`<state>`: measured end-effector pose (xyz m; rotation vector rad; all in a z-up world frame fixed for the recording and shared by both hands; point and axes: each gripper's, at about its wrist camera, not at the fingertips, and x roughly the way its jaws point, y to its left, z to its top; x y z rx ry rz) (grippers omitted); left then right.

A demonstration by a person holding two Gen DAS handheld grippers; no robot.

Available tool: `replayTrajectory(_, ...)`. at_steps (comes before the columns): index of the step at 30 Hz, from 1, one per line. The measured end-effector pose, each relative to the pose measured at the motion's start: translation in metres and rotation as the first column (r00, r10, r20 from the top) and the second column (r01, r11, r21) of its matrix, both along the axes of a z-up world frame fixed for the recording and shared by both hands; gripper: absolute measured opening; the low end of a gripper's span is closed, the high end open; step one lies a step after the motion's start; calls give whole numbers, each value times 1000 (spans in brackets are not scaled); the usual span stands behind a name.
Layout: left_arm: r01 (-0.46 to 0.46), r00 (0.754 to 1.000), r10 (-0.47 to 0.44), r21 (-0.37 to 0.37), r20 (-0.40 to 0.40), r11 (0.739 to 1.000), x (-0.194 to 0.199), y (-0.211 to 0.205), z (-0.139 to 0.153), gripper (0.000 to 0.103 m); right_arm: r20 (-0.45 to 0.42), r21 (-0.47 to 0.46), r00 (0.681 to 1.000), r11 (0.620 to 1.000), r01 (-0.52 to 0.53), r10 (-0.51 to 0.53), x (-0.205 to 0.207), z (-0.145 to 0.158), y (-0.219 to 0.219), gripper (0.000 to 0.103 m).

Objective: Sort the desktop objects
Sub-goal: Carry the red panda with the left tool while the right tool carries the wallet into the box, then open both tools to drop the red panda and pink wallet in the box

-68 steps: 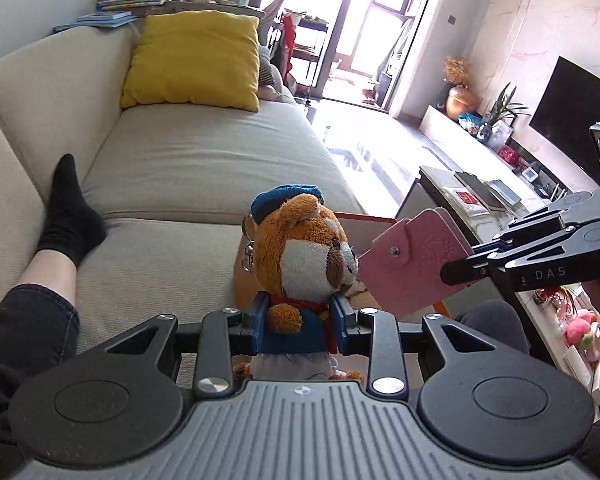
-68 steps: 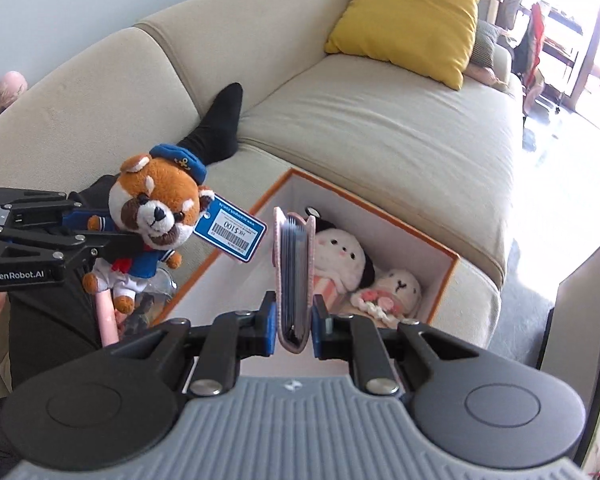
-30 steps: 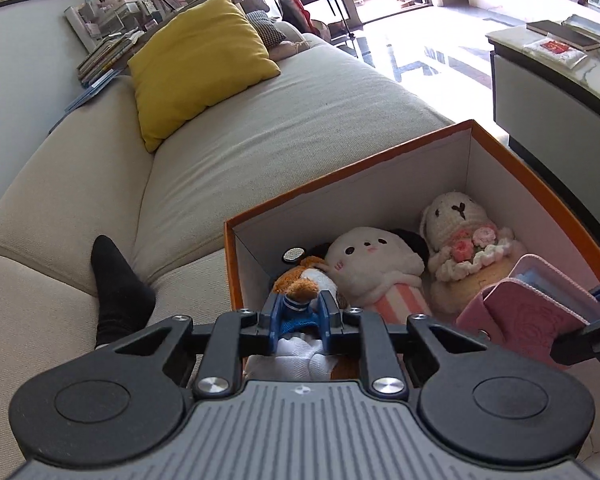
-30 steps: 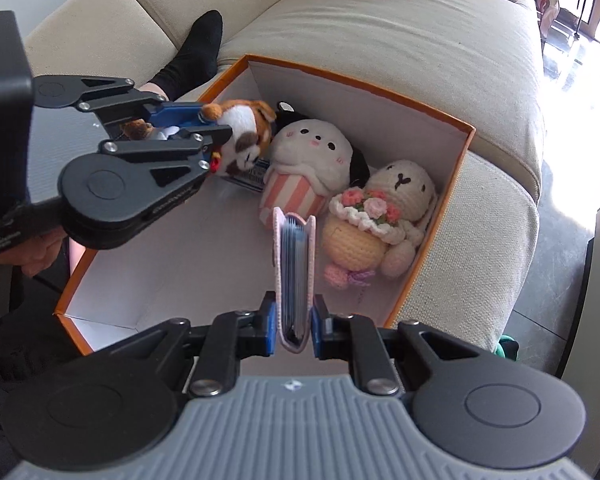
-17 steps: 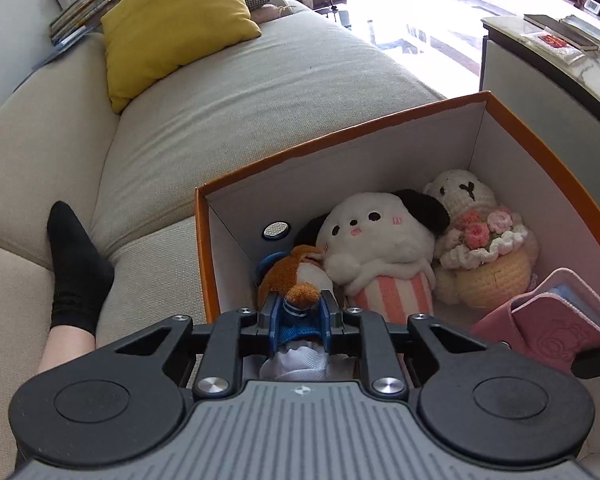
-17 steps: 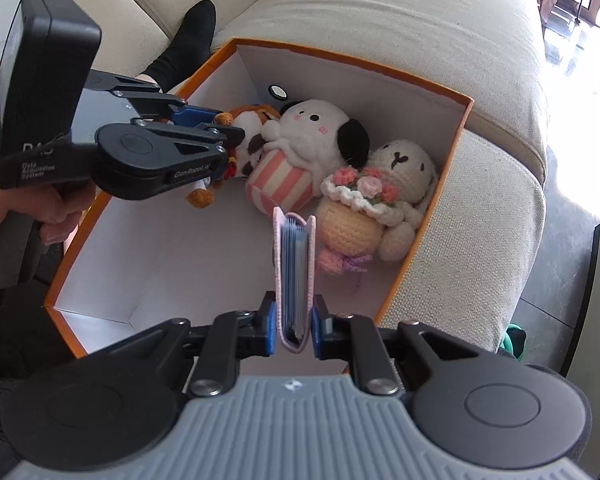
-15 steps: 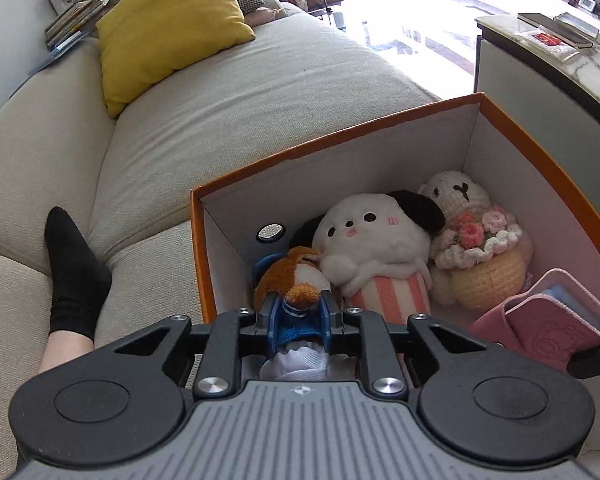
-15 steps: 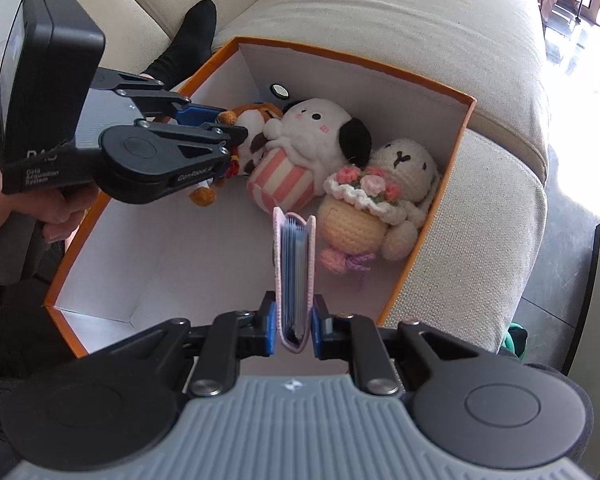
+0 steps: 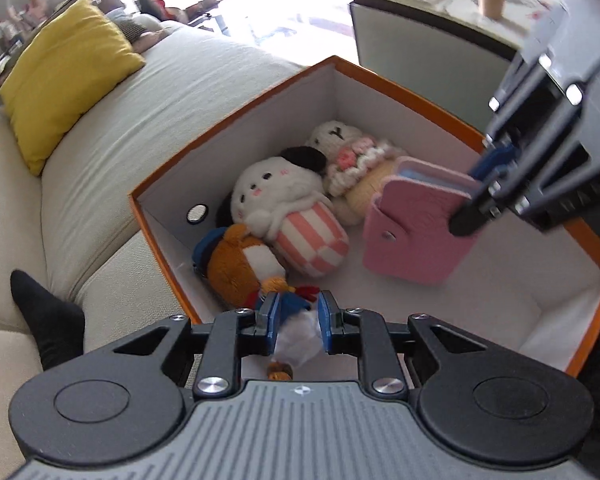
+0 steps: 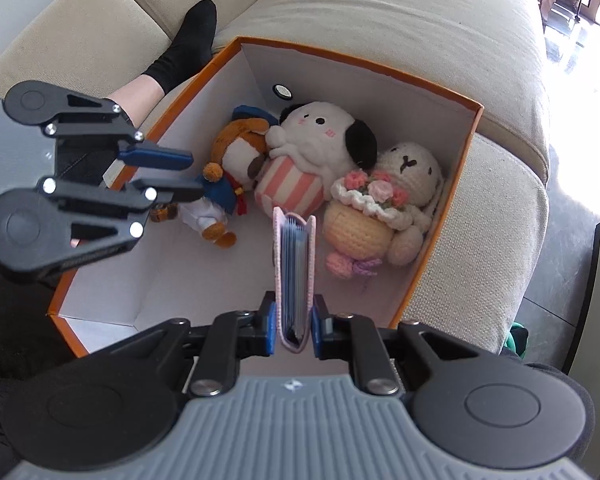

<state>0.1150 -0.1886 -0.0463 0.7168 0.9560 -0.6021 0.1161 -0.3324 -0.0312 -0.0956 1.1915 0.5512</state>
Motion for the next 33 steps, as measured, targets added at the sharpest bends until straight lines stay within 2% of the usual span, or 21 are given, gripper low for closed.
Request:
replayTrajectory(2,64,998,-64,79,0,995,-11,-10,-13,23,-3,-1,1000,1000,5,-5,2,-1,1,18)
replayTrajectory(4,117,992,-122,179,19,977,-20,-18,-30,23,-4,-4,1000,1000,13,-13,1,0,0,18)
replayTrajectory(7,126,988,-147,284,56,950,-21,-24,-48,23,-3,-12,1000,1000,17,-17,1,1,-2,18)
replayTrajectory(12,110,989,-136,316,64,943,-9,-25,-58,23,-7,-37,1000,999,11,-11,0,-1,1,18)
replayTrajectory(16,85,985,-127,312,115,946,1,-26,-58,23,-16,-47,1000,999,20,-21,-2,-3,-3,18)
replayTrajectory(22,8,984,-51,243,171,970,22,-22,-53,22,-30,-58,999,998,27,-29,-5,-8,-7,18)
replayTrajectory(26,-9,988,-19,186,152,983,28,-17,-48,23,-32,-61,998,997,48,-49,-6,-7,-8,18)
replayTrajectory(30,-39,988,29,62,152,997,26,-5,-32,23,-54,-60,992,992,112,-115,-7,-2,-8,18)
replayTrajectory(33,-61,985,67,-44,159,997,17,3,-14,23,-64,-80,980,980,181,-186,-8,-1,-6,18)
